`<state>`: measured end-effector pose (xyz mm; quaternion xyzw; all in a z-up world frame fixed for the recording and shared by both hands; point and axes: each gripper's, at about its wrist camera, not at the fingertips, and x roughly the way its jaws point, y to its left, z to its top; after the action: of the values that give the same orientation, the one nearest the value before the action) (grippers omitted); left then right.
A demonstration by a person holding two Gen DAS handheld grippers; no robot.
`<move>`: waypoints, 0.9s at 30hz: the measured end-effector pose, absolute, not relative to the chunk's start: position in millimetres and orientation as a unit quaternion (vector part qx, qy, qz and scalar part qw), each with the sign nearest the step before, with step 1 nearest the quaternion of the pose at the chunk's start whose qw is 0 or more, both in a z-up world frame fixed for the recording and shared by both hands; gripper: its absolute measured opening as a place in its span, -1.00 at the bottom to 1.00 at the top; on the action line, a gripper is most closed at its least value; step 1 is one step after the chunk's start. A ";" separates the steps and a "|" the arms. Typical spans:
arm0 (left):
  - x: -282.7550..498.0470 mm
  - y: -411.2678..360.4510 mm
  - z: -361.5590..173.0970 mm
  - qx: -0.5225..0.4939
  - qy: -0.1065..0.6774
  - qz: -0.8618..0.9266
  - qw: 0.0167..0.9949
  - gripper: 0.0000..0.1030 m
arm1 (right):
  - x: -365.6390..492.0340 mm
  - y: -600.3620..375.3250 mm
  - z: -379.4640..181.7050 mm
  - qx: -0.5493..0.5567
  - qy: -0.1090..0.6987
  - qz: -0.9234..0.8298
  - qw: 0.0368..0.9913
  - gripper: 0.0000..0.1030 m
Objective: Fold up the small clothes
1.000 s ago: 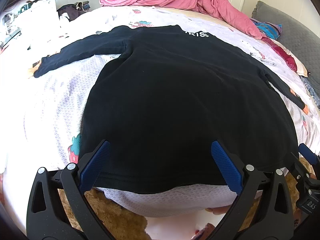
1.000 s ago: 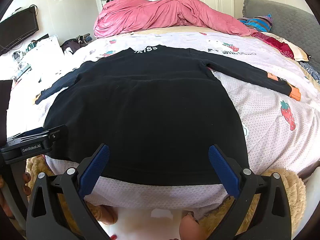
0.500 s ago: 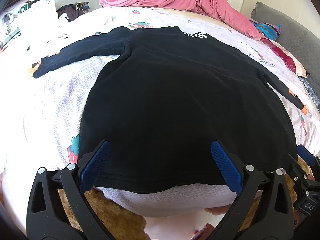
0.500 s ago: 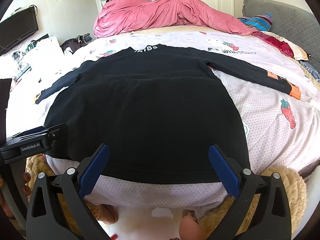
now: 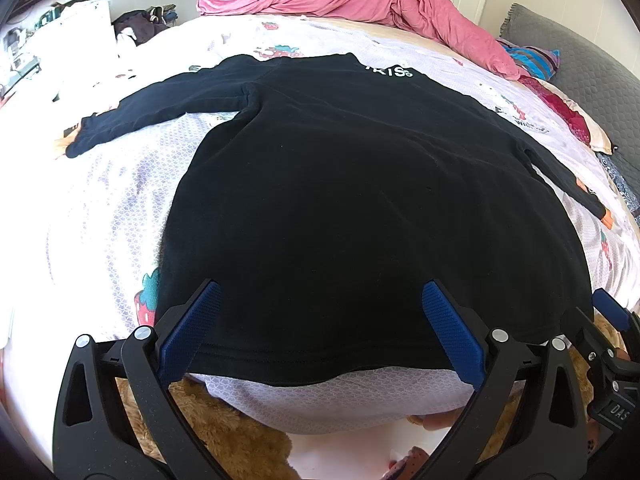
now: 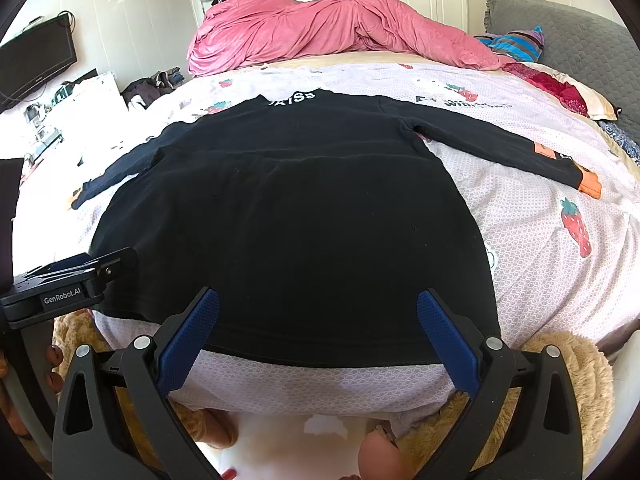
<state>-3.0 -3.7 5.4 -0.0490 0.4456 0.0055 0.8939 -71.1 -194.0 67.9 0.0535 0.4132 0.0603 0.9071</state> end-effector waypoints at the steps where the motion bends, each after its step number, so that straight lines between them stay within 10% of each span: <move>1: -3.0 -3.7 5.4 -0.049 0.446 0.005 0.894 0.84 | -71.1 -194.0 67.9 0.054 0.413 0.060 0.907 0.92; 27: 9.1 -6.9 8.0 -0.050 0.444 -0.001 0.895 0.84 | -60.0 -195.9 77.5 0.052 0.409 0.053 0.909 0.92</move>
<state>9.1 -6.9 8.0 -0.0496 0.4437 -0.0005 0.8948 -60.0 -195.9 77.5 0.0523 0.4094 0.0528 0.9093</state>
